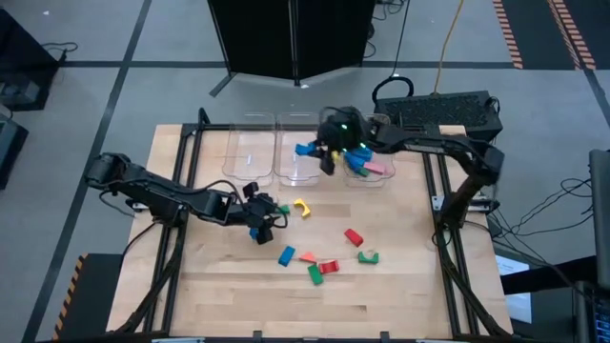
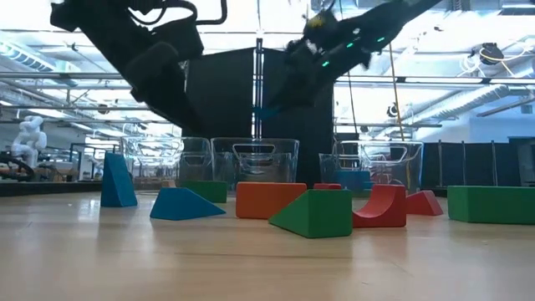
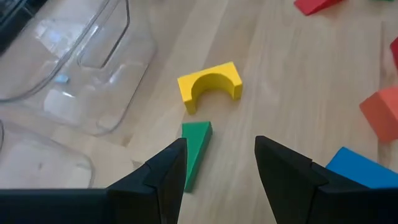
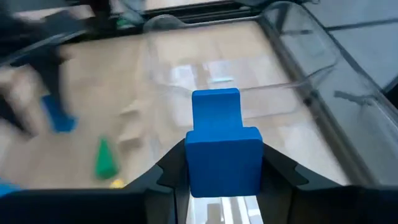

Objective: Sort blocks by size
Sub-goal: Put the blue arch block into the center transparent bin

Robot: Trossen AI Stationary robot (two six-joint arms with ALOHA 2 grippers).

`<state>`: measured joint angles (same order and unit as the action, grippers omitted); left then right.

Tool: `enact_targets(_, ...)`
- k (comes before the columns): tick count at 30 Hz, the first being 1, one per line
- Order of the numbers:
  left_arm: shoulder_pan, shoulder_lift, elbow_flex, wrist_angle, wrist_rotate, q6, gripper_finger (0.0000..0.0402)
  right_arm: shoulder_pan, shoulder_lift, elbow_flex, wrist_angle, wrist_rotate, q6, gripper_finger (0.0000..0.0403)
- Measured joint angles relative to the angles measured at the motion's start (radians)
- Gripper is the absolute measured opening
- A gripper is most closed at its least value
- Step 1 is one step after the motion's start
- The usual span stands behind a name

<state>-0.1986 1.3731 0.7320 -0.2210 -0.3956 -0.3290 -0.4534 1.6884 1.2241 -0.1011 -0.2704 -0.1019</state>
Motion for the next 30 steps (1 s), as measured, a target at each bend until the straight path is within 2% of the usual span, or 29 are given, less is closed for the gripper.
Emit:
enact_targets(8,-0.02,0.001,-0.021,-0.003,-0.014,-0.032,0.0191,-0.06,0.219,0.207,-0.145,-0.031,-0.022,0.012)
enact_targets(14,-0.028,0.001,-0.021,-0.002,-0.039,-0.03,0.0191,-0.091,0.327,0.326,-0.249,-0.1,-0.042,0.0121)
enact_targets(20,-0.025,0.001,-0.021,0.001,-0.06,-0.029,0.0191,-0.095,0.43,0.446,-0.329,-0.104,-0.064,0.0121)
enact_targets(30,-0.022,0.001,-0.02,0.004,-0.071,-0.029,0.0191,-0.088,0.472,0.477,-0.365,-0.1,-0.09,0.0142)
